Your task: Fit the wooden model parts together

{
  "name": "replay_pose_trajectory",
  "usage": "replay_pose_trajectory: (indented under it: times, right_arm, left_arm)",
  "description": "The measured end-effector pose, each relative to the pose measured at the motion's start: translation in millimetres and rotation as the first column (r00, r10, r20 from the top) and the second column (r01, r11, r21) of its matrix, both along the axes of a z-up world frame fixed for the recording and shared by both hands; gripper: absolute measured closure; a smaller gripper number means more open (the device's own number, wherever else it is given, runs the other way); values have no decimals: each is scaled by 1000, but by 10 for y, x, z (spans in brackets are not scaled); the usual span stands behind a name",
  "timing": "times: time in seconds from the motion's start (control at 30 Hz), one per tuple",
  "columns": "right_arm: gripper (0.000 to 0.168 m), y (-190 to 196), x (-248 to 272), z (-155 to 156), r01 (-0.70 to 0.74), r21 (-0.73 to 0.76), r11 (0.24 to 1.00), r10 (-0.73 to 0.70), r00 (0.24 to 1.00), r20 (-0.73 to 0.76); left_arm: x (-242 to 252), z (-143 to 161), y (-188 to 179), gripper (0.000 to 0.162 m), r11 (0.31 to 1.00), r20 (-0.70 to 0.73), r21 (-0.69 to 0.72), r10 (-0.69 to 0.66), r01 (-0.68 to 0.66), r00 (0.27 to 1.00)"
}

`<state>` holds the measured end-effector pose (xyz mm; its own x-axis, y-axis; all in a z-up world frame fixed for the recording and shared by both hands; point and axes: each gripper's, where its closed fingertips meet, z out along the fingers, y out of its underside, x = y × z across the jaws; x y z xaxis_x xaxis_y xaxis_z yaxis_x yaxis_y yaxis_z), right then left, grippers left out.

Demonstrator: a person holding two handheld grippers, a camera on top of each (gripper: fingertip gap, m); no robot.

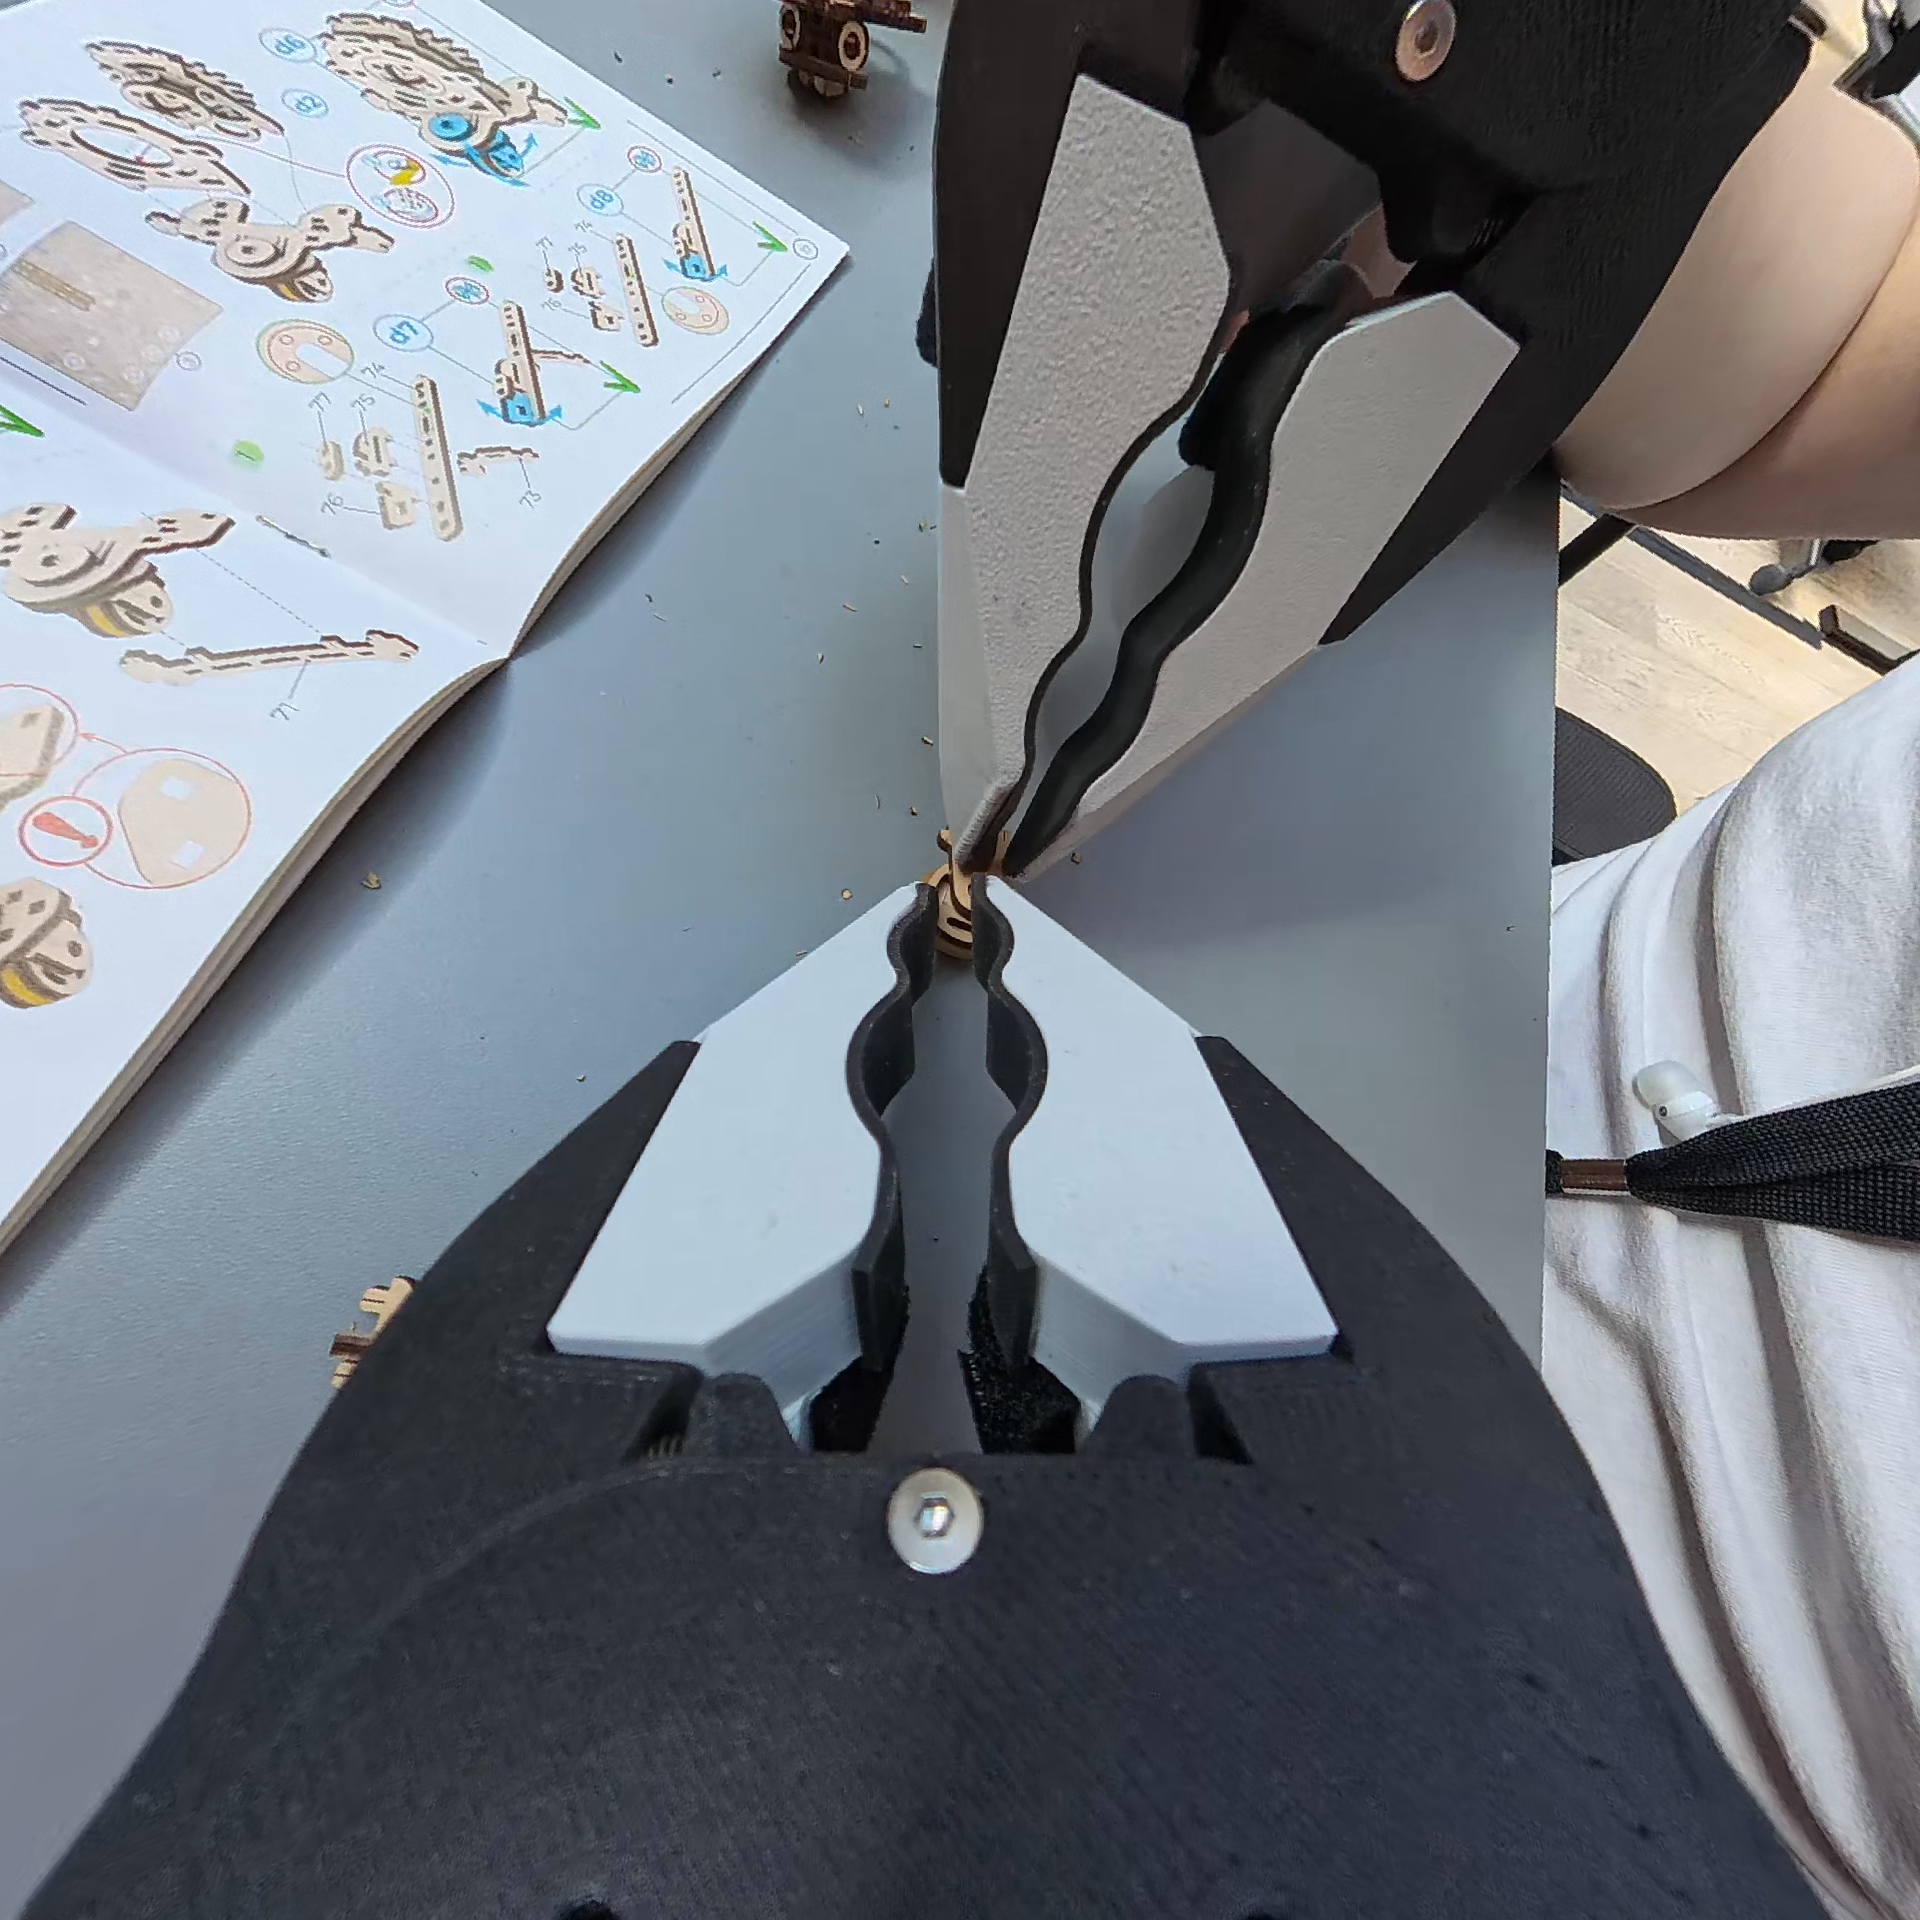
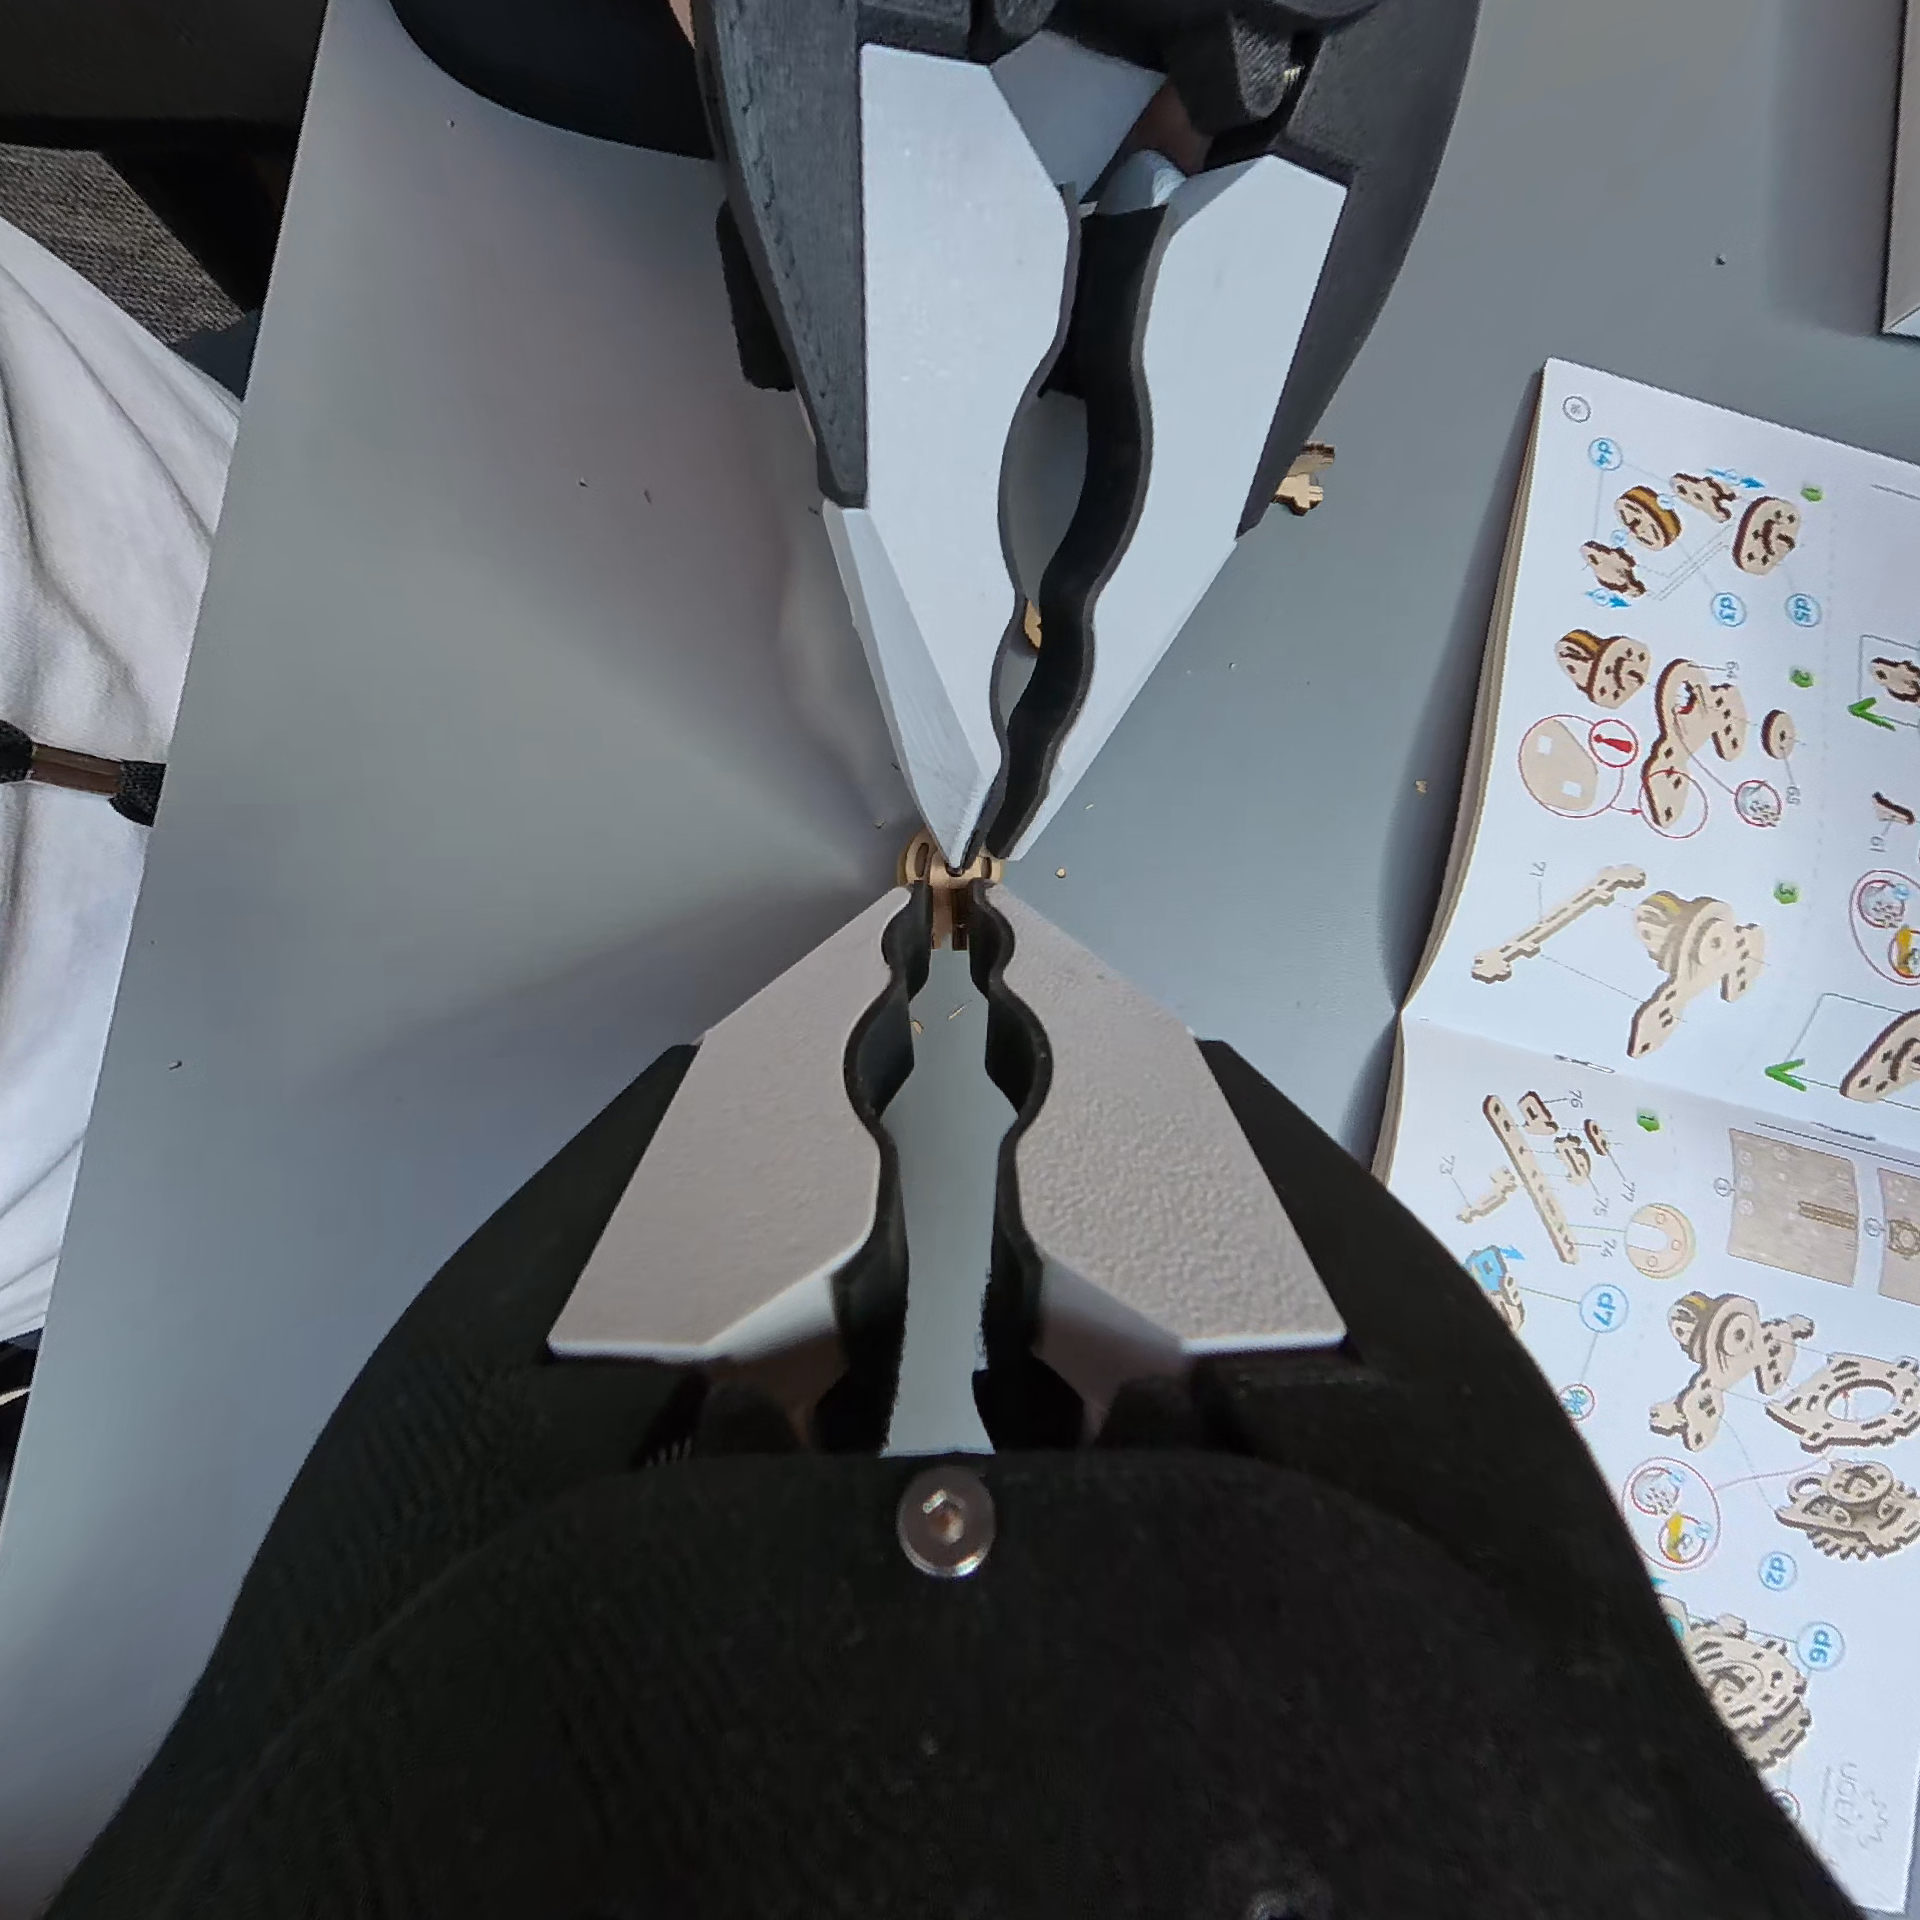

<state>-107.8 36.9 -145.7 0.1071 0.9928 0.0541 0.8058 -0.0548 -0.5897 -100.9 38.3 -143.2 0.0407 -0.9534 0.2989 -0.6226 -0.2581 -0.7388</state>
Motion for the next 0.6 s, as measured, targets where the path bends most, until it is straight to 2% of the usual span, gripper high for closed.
replay_pose_trajectory:
  times: [0.2,0.37,0.5,0.6]
  right_arm:
    - [162,-3,2,-3,6,-12,1000,-6,1000,-5]
    - [159,-17,-18,23,-4,-5,1000,4,1000,-24]
    - [155,45,40,160,26,14,1000,-25,997,-67]
    - [155,98,114,260,54,14,998,-52,993,-109]
  left_arm:
    - [4,1,-2,157,1000,1,17,0,0,1000]
    - [-15,213,13,143,1000,112,-19,14,-12,994]
    - [-69,266,41,128,995,114,100,-12,1,993]
    - [-60,148,33,119,973,21,224,-59,53,998]
